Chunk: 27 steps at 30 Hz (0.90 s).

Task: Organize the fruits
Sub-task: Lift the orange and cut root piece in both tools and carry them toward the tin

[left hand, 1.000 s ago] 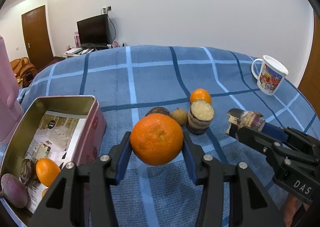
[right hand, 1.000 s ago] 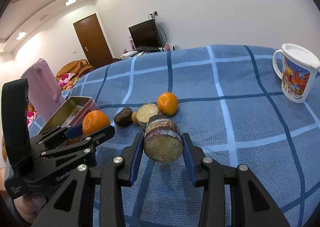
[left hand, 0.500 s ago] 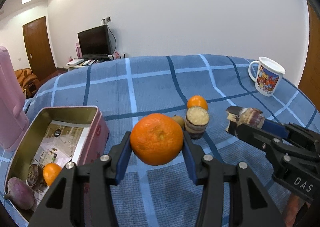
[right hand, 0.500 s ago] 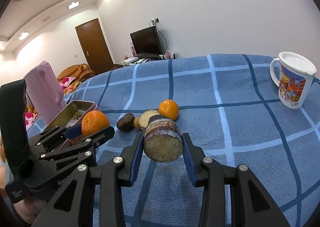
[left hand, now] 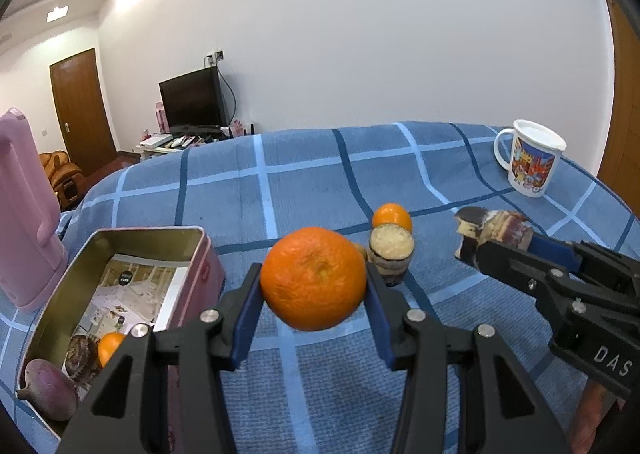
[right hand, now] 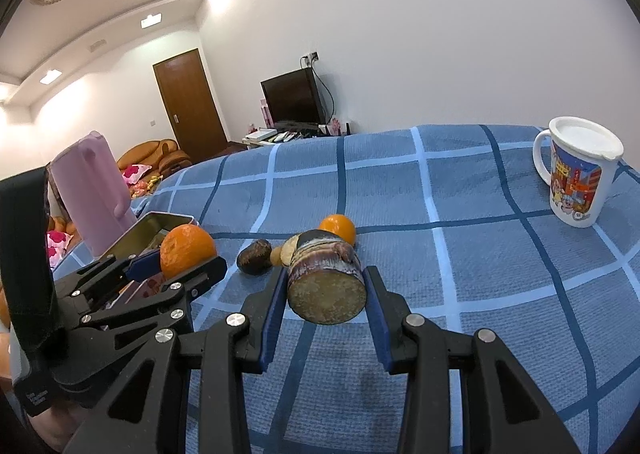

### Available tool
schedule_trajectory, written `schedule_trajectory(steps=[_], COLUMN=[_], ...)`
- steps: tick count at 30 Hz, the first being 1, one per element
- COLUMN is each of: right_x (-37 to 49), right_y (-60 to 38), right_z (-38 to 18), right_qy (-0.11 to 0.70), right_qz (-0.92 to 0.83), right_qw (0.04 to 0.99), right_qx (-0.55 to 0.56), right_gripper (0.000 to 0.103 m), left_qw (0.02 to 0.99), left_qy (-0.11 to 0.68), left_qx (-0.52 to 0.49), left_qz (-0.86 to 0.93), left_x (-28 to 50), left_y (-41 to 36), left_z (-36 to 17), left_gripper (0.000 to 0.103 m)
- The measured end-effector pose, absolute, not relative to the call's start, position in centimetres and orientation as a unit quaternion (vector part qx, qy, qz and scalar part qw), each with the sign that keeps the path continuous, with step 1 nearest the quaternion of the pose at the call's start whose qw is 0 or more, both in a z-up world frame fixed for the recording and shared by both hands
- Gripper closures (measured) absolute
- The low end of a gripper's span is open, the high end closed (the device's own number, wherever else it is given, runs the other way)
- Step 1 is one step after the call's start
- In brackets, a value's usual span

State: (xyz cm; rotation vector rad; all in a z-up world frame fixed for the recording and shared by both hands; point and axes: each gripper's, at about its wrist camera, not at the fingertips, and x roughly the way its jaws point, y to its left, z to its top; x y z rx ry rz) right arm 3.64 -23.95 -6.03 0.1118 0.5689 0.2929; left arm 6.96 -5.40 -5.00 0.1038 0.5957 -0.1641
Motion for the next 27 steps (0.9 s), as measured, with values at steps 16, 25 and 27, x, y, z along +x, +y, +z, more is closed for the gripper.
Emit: schedule_trajectory(steps=[16, 25, 27], right_x=[2.2, 2.0, 1.9], right_y=[-23.3, -23.2, -23.2], right_z=[-5.2, -5.0, -5.0], right_qy=[0.247, 0.237, 0.235], right_qz=[0.147, 0.147, 0.147], right_qw=[0.957, 0.960, 0.960], right_qx=[0.038, 0.033, 0.030], right_gripper=[0.063, 0.063, 0.063], left_qw=[0.960, 0.964, 0.965], left_qy=[0.267, 0.249, 0.248], left_qx=[0.052, 0.057, 0.058], left_qz=[-0.073, -0.071, -0.070], left_x=[6.1, 5.4, 5.3], left_y=[-5.3, -5.3, -5.3], left_z=[-4.5, -4.2, -4.1], left_gripper=[0.053, 0.053, 0.053])
